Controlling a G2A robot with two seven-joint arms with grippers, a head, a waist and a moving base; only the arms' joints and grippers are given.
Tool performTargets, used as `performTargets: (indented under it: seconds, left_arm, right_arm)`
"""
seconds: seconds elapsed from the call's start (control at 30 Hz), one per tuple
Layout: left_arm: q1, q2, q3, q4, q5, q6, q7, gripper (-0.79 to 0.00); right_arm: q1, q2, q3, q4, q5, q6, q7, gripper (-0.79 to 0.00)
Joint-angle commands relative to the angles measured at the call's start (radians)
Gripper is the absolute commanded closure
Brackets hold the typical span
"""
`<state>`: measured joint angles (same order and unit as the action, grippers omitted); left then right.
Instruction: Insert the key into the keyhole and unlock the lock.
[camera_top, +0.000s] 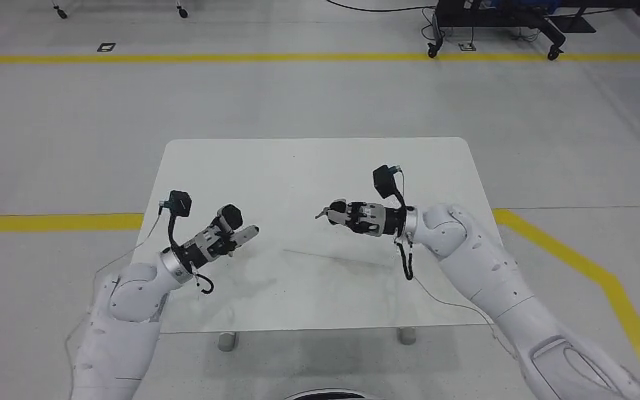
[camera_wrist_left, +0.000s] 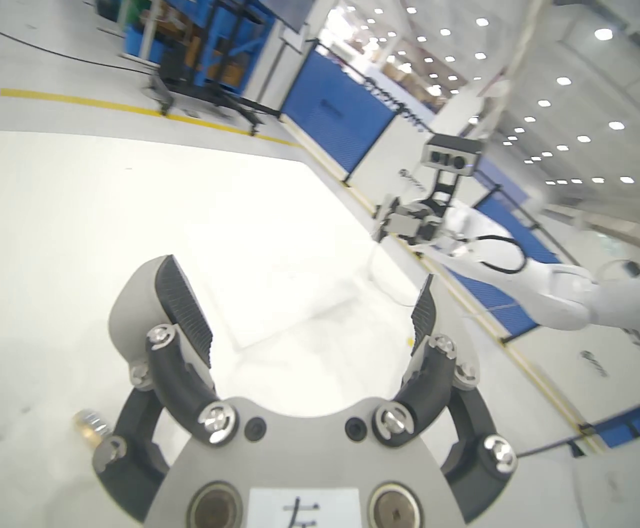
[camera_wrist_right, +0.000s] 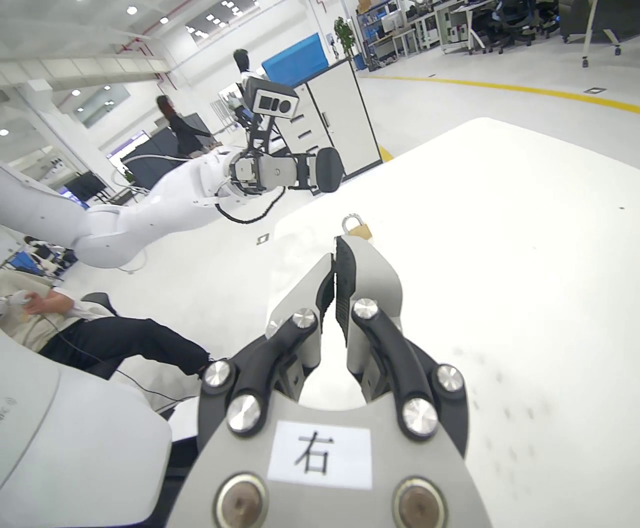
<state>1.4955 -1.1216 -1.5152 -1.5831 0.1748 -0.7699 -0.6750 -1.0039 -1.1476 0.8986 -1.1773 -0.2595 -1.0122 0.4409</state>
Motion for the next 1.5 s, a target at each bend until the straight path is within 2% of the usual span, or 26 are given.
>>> performTargets:
  seconds: [0.0,0.13,0.23,0.27,0.33,0.4,0.47,0.5,0.6,0.67,0.93,1.23,1.47]
  left_arm:
    - [-0.03,0.004,0.024,0.004,-0.11,-0.005,-0.084,-0.785]
    - [-0.08,0.003,0.081,0.028,-0.17,-0.015,-0.121,-0.785]
    - [-0.134,-0.003,0.137,0.078,-0.193,0.003,-0.128,-0.785]
    - [-0.145,-0.005,0.154,0.088,-0.185,-0.001,-0.126,-0.736]
    - [-0.158,-0.009,0.186,0.102,-0.171,-0.014,-0.118,-0.557]
    - [-0.164,-0.012,0.209,0.11,-0.164,-0.03,-0.11,-0.477]
    - [-0.168,-0.013,0.228,0.119,-0.164,-0.035,-0.102,-0.511]
    - [-0.171,-0.014,0.235,0.122,-0.166,-0.036,-0.1,-0.502]
    - [-0.175,-0.014,0.25,0.13,-0.165,-0.042,-0.093,-0.394]
    - [-0.176,-0.014,0.257,0.132,-0.166,-0.046,-0.088,-0.357]
    - [-0.178,-0.01,0.279,0.122,-0.134,-0.045,-0.08,-0.314]
    - [-0.178,-0.005,0.291,0.117,-0.108,-0.032,-0.058,-0.123]
    - [-0.168,0.001,0.287,0.115,-0.111,-0.049,-0.036,-0.16]
  right_arm:
    - [0.014,0.001,-0.028,-0.006,0.095,0.0,0.038,0.0]
    - [0.043,0.001,-0.079,-0.012,0.257,0.0,0.14,0.0]
    - [0.073,-0.005,-0.107,0.02,0.319,0.0,0.206,0.0]
    - [0.081,-0.008,-0.115,0.029,0.338,0.0,0.22,0.0]
    - [0.097,-0.015,-0.127,0.046,0.363,0.0,0.245,0.0]
    - [0.107,-0.021,-0.137,0.061,0.384,0.0,0.264,0.0]
    - [0.115,-0.028,-0.144,0.074,0.404,0.0,0.281,0.0]
    - [0.119,-0.031,-0.147,0.08,0.415,0.0,0.29,0.0]
    - [0.127,-0.04,-0.153,0.093,0.437,0.0,0.318,0.0]
    - [0.131,-0.046,-0.154,0.101,0.447,0.0,0.333,0.0]
    - [0.148,-0.067,-0.168,0.138,0.47,0.0,0.367,0.0]
    - [0.155,-0.079,-0.181,0.153,0.467,0.0,0.367,0.0]
    - [0.158,-0.079,-0.176,0.161,0.472,0.0,0.367,0.0]
